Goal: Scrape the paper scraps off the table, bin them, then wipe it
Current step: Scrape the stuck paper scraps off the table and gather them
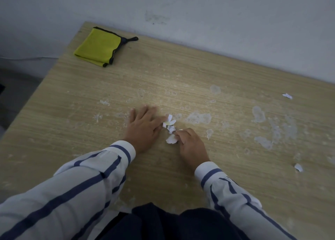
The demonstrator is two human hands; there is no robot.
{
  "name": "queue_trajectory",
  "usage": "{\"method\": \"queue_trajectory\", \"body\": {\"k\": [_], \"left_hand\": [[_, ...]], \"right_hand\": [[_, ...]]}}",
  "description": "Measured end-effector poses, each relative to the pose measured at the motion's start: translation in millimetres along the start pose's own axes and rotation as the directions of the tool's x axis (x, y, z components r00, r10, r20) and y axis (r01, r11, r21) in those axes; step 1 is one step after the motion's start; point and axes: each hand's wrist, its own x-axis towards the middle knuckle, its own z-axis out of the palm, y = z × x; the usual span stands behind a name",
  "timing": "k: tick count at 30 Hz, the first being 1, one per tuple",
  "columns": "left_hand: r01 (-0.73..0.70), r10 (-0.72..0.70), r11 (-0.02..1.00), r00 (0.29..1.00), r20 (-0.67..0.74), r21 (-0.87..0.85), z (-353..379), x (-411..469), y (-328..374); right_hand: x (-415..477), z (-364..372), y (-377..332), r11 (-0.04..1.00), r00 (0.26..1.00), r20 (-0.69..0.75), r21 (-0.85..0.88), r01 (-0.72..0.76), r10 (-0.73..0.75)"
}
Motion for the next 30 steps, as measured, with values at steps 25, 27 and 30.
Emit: {"method": "queue_trajectory", "body": {"k": [25,27,30], "left_hand": [[-0.187,0.172,0.966,0.981,-0.092,-0.178,-2,-13,-1],[-0.173,0.160,0.968,0.983,-0.088,-0.181,-2,-15,-1],[-0.170,0.158,0.975,0.983,-0.090,-0.146,-3,-18,1]], "right_hand": [[0,6,-2,0.992,0.991,-0.069,0.064,-0.112,0.116],[-2,2,-4,0.987,0.987,-0.069,0.090,-0.136,0.142],[-7,-5,-7,0.983,0.979,-0.095,0.002,-0.183,0.183]]}}
